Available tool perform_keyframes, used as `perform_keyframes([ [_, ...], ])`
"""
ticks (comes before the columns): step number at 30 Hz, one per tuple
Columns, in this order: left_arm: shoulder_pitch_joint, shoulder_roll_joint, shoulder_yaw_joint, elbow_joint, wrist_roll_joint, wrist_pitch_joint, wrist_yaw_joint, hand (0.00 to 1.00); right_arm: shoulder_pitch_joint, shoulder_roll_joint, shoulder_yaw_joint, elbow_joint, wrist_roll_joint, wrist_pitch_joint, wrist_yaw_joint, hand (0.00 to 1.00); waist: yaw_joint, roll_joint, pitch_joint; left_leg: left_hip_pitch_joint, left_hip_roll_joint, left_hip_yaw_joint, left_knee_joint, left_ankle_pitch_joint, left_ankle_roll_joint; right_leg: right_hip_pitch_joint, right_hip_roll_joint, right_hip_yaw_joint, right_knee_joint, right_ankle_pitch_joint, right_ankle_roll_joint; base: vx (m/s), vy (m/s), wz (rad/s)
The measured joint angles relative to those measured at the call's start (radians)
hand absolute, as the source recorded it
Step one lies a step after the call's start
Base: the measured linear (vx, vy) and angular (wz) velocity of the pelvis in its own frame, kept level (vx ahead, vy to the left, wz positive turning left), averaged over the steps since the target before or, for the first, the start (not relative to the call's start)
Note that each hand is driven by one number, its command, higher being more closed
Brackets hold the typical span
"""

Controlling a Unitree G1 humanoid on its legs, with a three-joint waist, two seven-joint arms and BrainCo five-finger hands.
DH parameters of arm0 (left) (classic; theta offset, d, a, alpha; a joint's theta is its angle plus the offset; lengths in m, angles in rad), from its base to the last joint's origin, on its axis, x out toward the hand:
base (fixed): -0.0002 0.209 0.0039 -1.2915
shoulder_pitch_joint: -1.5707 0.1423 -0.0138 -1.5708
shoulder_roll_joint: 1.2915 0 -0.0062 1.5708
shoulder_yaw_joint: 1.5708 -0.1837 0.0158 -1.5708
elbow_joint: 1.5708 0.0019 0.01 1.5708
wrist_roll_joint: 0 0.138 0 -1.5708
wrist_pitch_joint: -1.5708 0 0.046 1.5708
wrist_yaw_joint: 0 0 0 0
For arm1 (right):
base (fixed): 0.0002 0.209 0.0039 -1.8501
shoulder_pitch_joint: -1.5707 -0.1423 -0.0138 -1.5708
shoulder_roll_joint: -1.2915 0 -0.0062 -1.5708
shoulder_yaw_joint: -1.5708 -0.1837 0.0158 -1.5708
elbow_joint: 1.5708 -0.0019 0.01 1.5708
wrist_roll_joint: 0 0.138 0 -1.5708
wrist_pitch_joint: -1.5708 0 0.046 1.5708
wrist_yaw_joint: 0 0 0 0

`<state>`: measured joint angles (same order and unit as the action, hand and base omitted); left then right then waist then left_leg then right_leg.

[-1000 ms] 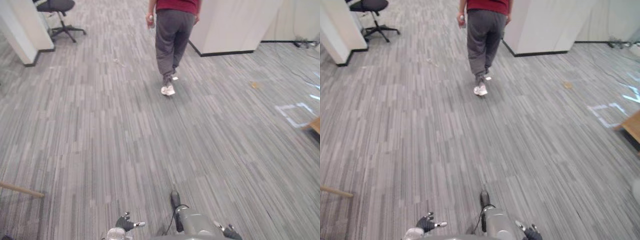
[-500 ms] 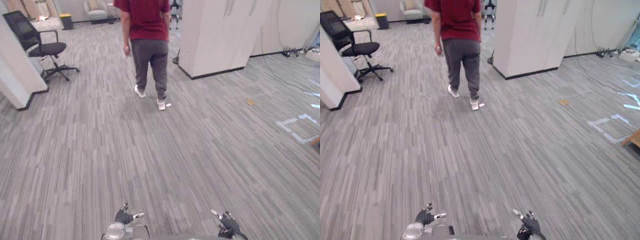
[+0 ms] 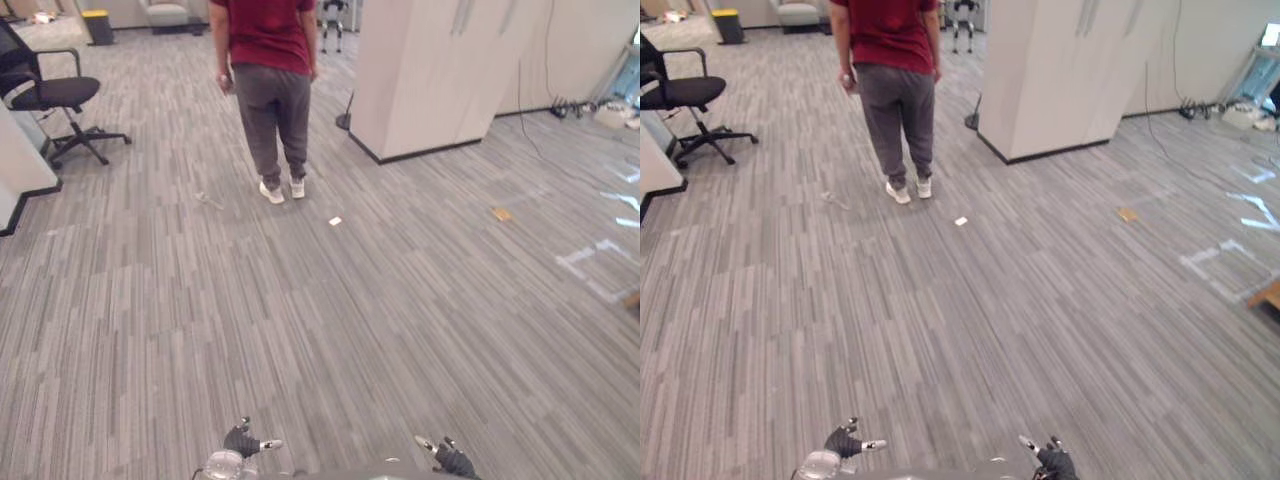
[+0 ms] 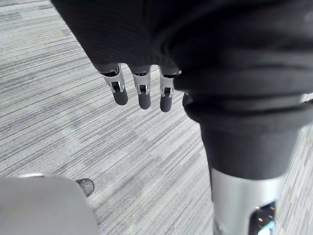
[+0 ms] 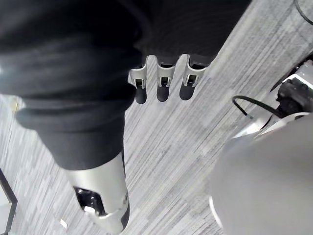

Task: Organize washtable

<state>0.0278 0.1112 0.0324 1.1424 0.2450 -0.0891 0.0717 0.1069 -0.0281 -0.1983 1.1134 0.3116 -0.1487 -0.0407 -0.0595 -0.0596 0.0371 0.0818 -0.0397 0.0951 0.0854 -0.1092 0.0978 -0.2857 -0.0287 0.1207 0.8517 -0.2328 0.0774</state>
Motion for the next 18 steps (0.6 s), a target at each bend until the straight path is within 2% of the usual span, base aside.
perform_keyframes([
  [1,0.002,-0.008,-0.002,0.001,0.000,-0.001,-0.001,0.00,-0.001,-0.003,0.001,0.000,-0.002,0.000,0.000,0.00,-0.010,0.007,-0.003,0.006,0.013,-0.014,-0.014,-0.006,-0.010,0.023,0.002,-0.011,-0.208,0.007,-0.009,0.22,-0.034,0.41],
  [2,0.003,-0.009,-0.007,0.001,0.000,-0.003,-0.002,0.00,-0.001,-0.003,0.001,0.001,-0.004,0.000,-0.001,0.00,-0.013,0.006,-0.003,0.006,0.013,-0.017,-0.016,-0.011,-0.020,0.038,0.000,-0.013,-0.327,0.032,-0.020,0.19,-0.059,0.35],
  [3,0.003,-0.009,-0.023,0.000,-0.004,-0.008,-0.004,0.00,0.008,0.001,-0.001,0.003,-0.009,0.000,-0.003,0.00,-0.009,-0.015,-0.005,0.009,-0.003,-0.030,-0.015,-0.024,-0.037,0.047,-0.024,-0.008,-0.477,0.141,-0.056,0.21,-0.110,0.31],
  [4,0.002,-0.011,-0.019,0.005,-0.004,-0.007,-0.004,0.00,0.011,0.000,-0.007,0.017,-0.009,0.002,-0.002,0.00,-0.011,-0.024,-0.002,0.028,-0.013,-0.044,-0.013,-0.036,-0.050,0.070,-0.042,-0.008,-0.509,0.163,-0.006,0.27,-0.167,0.25],
  [5,0.005,-0.022,-0.013,0.009,-0.005,-0.006,-0.003,0.00,0.012,0.000,-0.022,0.024,-0.008,0.004,-0.003,0.00,-0.011,-0.013,-0.008,0.034,0.004,-0.046,-0.008,-0.042,-0.059,0.090,-0.030,-0.014,-0.529,0.167,-0.015,0.24,-0.159,0.19],
  [7,0.023,-0.062,0.010,0.011,-0.010,-0.009,-0.005,0.00,0.031,-0.029,-0.055,0.050,-0.008,0.007,-0.003,0.00,-0.007,0.040,-0.028,0.037,0.056,-0.046,-0.015,-0.062,-0.089,0.126,0.016,-0.027,-0.615,0.181,-0.034,0.22,-0.146,-0.07],
  [8,0.023,-0.065,0.009,0.015,-0.011,-0.009,-0.006,0.00,0.032,-0.032,-0.063,0.053,-0.008,0.008,-0.004,0.00,-0.007,0.052,-0.034,0.034,0.064,-0.047,-0.020,-0.064,-0.093,0.128,0.026,-0.029,-0.630,0.185,-0.038,0.17,-0.122,-0.11],
  [9,0.020,-0.019,0.002,0.045,-0.041,-0.004,-0.026,0.00,0.056,-0.033,-0.127,0.090,-0.007,0.028,-0.003,0.00,-0.010,0.051,-0.051,0.038,0.076,-0.066,-0.048,-0.062,-0.110,0.202,0.046,-0.034,-0.805,0.269,-0.037,0.08,-0.064,-0.01],
  [18,0.015,-0.019,0.003,0.045,-0.041,-0.005,-0.026,0.00,0.055,-0.031,-0.126,0.089,0.005,0.028,-0.001,0.00,-0.010,0.048,-0.052,0.038,0.085,-0.037,-0.056,-0.063,-0.111,0.187,0.051,-0.003,-0.805,0.270,-0.037,0.00,0.001,-0.08],
])
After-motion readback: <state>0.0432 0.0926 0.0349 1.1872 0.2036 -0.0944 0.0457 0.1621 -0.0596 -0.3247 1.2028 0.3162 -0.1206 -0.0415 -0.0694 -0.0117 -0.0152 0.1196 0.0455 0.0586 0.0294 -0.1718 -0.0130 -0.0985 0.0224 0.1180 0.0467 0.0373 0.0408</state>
